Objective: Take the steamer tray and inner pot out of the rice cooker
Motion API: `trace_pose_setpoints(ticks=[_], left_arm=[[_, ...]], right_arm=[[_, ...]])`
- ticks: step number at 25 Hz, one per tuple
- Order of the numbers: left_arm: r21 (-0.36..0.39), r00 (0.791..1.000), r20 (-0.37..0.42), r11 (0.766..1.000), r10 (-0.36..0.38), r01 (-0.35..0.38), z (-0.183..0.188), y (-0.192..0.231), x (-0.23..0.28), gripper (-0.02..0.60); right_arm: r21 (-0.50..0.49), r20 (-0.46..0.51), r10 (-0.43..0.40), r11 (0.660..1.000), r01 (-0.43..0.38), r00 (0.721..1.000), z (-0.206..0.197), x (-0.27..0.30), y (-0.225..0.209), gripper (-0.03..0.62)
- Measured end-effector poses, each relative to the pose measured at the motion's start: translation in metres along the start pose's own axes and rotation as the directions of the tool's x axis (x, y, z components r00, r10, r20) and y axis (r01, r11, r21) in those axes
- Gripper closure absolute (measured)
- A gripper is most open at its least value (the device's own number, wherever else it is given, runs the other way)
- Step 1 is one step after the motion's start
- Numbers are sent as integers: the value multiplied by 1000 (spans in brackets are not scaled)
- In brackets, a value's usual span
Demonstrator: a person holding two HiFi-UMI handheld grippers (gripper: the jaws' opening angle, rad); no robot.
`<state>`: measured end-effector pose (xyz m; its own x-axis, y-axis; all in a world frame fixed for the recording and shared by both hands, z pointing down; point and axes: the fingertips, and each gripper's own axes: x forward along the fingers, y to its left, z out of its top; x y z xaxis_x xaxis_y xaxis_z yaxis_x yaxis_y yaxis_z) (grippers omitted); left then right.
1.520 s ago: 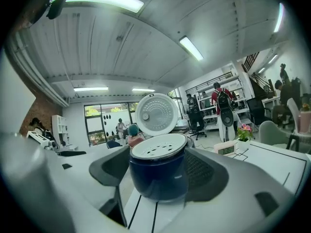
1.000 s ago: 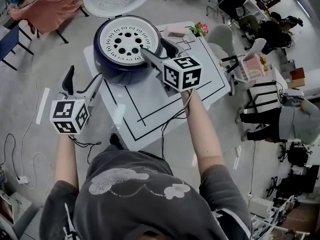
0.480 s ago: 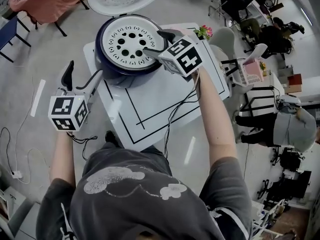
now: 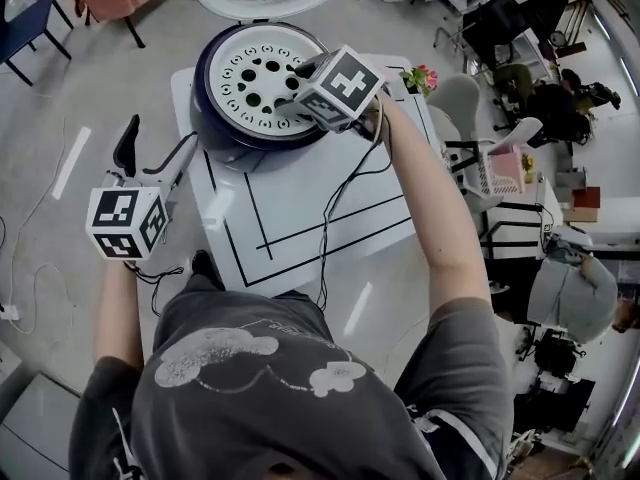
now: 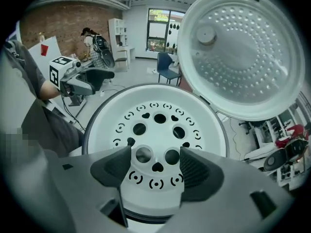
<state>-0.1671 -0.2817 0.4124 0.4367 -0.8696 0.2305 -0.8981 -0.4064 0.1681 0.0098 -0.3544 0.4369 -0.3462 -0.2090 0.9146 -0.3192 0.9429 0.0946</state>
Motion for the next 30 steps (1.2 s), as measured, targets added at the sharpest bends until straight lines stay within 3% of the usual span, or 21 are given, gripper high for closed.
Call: trace_pose_setpoints(ticks=[9, 15, 22, 30], left_arm=[[-35, 999, 2, 998, 53, -53, -3, 7, -7, 153], [-48, 997, 1, 996, 72, -71, -8, 11, -11, 153], [-52, 997, 2, 996, 75, -74, -13, 10, -14, 153], [-50, 997, 7, 995, 81, -80, -12, 8, -20, 153]], right_arm=[[82, -120, 104, 992, -94, 987, -8, 12, -14, 280], [26, -221, 43, 999, -39, 974, -13, 21, -18, 336], [11, -253, 21, 1000, -19, 967, -16, 32, -11, 382], [69, -299, 6, 998, 15, 954, -20, 33, -11, 434]])
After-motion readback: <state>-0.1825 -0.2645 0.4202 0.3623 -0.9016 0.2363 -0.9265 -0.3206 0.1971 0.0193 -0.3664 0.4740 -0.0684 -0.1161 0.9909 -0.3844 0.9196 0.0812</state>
